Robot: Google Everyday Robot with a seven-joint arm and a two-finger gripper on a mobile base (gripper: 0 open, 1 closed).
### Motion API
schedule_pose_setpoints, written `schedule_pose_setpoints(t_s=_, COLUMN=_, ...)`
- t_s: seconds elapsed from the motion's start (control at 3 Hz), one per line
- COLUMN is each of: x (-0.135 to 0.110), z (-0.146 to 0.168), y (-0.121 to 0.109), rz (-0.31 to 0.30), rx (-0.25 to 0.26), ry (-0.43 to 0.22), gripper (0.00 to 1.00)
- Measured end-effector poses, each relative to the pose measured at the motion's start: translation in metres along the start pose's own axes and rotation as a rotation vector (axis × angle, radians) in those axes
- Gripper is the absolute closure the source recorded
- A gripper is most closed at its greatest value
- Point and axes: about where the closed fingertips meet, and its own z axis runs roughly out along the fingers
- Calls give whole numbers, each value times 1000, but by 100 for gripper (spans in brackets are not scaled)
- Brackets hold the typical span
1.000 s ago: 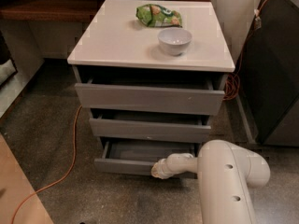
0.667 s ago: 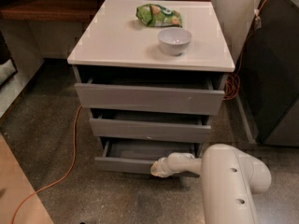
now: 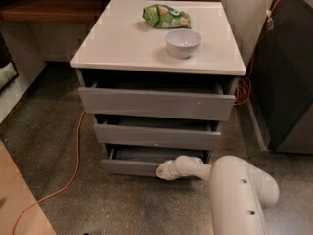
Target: Close bottom drawer
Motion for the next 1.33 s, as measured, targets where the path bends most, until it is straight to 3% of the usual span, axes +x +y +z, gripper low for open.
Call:
schedule_pose_setpoints(t_s=1.0, x=3, z=10, y=-41, rz=15, rx=38, ry=7, gripper=100)
schedule_pose_setpoints(t_s=1.33, x=3, z=10, y=-41, rz=15, rx=38, ry=7, gripper=100)
